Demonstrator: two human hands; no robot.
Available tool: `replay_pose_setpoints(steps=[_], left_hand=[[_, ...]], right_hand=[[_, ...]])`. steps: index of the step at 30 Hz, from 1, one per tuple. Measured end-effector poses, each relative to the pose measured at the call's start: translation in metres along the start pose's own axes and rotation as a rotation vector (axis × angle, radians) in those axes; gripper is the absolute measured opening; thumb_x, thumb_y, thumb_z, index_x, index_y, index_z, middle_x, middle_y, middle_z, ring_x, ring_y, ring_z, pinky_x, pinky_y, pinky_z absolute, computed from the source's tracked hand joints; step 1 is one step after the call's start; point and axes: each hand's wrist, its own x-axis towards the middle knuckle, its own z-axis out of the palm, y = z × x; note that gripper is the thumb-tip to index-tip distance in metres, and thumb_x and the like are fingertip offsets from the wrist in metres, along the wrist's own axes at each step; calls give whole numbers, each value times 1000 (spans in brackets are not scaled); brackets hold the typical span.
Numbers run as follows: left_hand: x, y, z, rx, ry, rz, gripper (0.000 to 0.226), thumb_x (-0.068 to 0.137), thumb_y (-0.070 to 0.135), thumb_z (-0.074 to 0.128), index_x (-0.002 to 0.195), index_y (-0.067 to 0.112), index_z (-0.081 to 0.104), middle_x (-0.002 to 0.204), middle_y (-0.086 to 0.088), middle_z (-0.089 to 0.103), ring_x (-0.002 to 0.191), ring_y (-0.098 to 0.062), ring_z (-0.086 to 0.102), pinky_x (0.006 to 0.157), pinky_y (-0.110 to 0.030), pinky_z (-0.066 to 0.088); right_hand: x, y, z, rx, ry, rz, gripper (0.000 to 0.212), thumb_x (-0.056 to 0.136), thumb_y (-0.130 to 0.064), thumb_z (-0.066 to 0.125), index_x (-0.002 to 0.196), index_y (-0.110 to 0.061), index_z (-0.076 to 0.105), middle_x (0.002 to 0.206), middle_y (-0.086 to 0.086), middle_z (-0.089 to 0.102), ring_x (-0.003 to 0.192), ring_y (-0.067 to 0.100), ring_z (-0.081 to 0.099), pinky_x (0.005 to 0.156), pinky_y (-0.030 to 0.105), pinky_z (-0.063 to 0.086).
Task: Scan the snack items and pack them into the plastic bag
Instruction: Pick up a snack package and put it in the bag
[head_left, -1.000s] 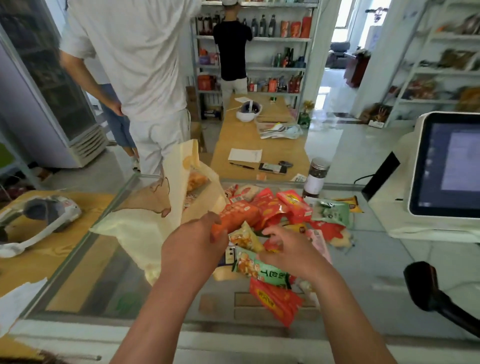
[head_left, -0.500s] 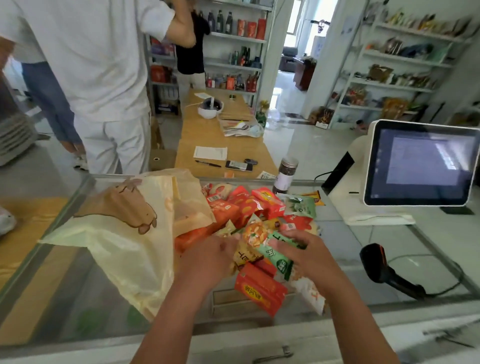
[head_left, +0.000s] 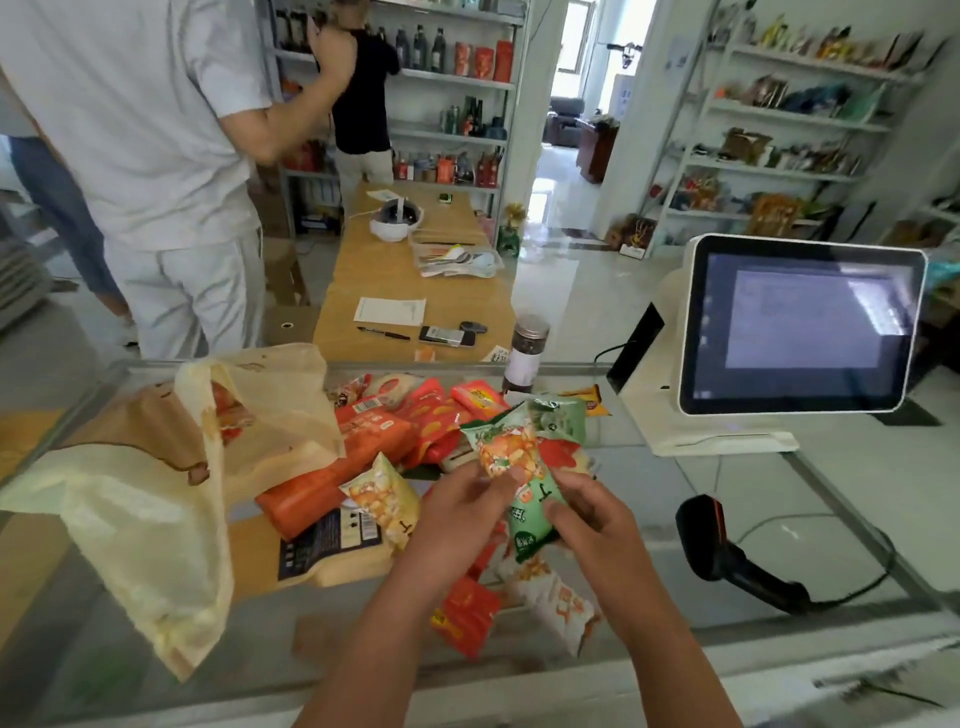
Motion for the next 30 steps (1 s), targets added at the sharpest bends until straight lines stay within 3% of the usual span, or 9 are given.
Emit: replay_pose_setpoints(steps=[3, 6, 9, 12, 16, 19, 22, 25, 30], left_hand=[[14, 0, 41, 260, 82, 291, 12, 88, 27, 67, 90, 35, 57, 80, 31, 61, 82, 2, 58, 69, -7, 41], [33, -13, 81, 517, 110, 484, 32, 89, 32, 66, 119, 34, 58, 113, 26, 61, 109, 7, 53, 89, -7, 38], [50, -19, 107, 701, 132, 701, 40, 87, 34, 59, 126, 30, 55, 124, 23, 53, 121, 15, 39, 101, -6, 29], [62, -23, 123, 811, 146, 787, 43, 85, 29, 58, 128, 28, 56, 130, 7, 53, 124, -4, 43, 106, -17, 30], [67, -23, 149, 726, 140, 722, 52, 79, 13, 68, 128, 27, 60, 135, 5, 50, 128, -12, 44, 106, -21, 32], [65, -7, 164, 304, 173, 544, 41, 85, 4, 61, 122, 22, 62, 130, 1, 56, 120, -10, 54, 95, -22, 46], [67, 16, 172, -52, 231, 158, 28, 91, 24, 64, 116, 35, 57, 118, 2, 64, 103, -13, 65, 87, -32, 54], [71, 22, 168, -214, 97, -155, 53, 78, 51, 66, 123, 25, 55, 109, -3, 72, 99, -20, 69, 85, -39, 55], [68, 20, 162, -411, 96, -152, 33, 89, 31, 65, 117, 13, 63, 106, -10, 72, 102, -29, 68, 94, -49, 51]], right_hand=[[21, 10, -42, 42, -15, 40, 28, 93, -12, 55, 116, -25, 64, 116, -7, 67, 102, 5, 64, 84, 30, 55], [36, 8, -81, 390, -111, 211, 28, 96, -23, 48, 120, -21, 62, 120, -2, 66, 116, 15, 59, 99, 47, 47], [46, 4, -119, 742, -260, 318, 48, 85, -36, 45, 125, -14, 59, 125, 10, 63, 118, 28, 58, 105, 53, 39], [54, 3, -146, 932, -339, 371, 52, 92, -40, 43, 133, -9, 51, 129, 20, 58, 119, 34, 56, 108, 51, 37], [65, 6, -168, 807, -255, 258, 42, 87, -17, 53, 128, -8, 54, 123, 17, 63, 110, 28, 62, 94, 41, 49], [67, 3, -175, 822, -216, 186, 39, 87, -4, 50, 126, -5, 54, 117, 18, 65, 101, 26, 65, 77, 35, 56], [63, -2, -174, 824, -196, 170, 39, 90, 3, 45, 126, -9, 55, 115, 18, 66, 96, 24, 67, 68, 31, 56], [58, -3, -167, 769, -245, 125, 45, 89, 6, 45, 131, -12, 51, 121, 17, 63, 106, 28, 64, 80, 34, 56], [54, -9, -152, 665, -190, 109, 40, 87, 7, 53, 123, -12, 55, 118, 15, 65, 103, 27, 66, 74, 31, 57]])
